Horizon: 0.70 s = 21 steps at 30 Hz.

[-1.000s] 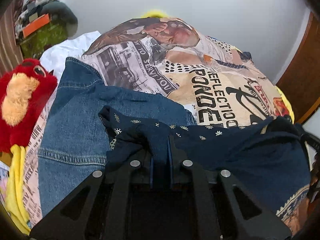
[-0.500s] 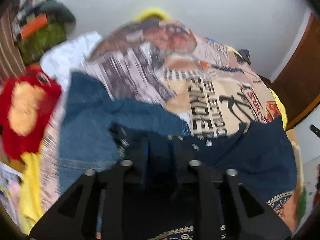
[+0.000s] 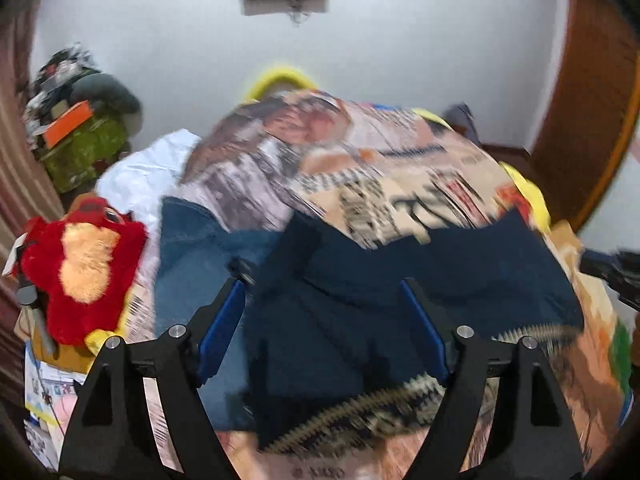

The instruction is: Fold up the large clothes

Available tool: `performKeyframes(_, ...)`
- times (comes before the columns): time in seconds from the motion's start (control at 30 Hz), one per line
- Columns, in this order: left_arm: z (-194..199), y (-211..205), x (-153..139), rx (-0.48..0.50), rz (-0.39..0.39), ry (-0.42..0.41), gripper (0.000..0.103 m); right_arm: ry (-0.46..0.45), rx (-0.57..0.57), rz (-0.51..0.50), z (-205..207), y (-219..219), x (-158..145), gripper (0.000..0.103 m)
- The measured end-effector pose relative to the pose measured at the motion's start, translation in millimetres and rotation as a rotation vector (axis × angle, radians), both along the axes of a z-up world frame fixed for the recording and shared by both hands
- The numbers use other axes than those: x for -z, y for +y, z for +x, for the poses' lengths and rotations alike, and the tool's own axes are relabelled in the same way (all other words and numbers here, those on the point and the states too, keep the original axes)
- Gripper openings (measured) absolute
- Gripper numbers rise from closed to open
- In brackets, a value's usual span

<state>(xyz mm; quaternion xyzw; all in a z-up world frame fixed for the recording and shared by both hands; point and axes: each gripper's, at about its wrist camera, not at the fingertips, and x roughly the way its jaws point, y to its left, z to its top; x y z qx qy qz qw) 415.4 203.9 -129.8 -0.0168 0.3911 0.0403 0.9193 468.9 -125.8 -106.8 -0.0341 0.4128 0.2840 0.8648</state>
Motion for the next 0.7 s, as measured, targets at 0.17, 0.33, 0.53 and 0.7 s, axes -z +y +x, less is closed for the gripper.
performKeyframes(0.17, -3, -43, 39, 0.1, 0.01, 0.065, 0.079, -0.01, -0.098, -0.08, -19, 56, 28, 0.006)
performKeyframes(0.33, 9, -64, 79, 0.12, -0.003, 0.121, 0.079, -0.027, -0.112, -0.239, -22, 82, 71, 0.006)
performKeyframes(0.53, 14, -61, 110, 0.106, 0.026, 0.146, 0.087, -0.151, -0.054, -0.399, -26, 73, 92, 0.006)
performKeyframes(0.7, 4, -52, 110, 0.093, 0.041, 0.135, 0.088, -0.149, -0.031, -0.395, -20, 52, 102, 0.006)
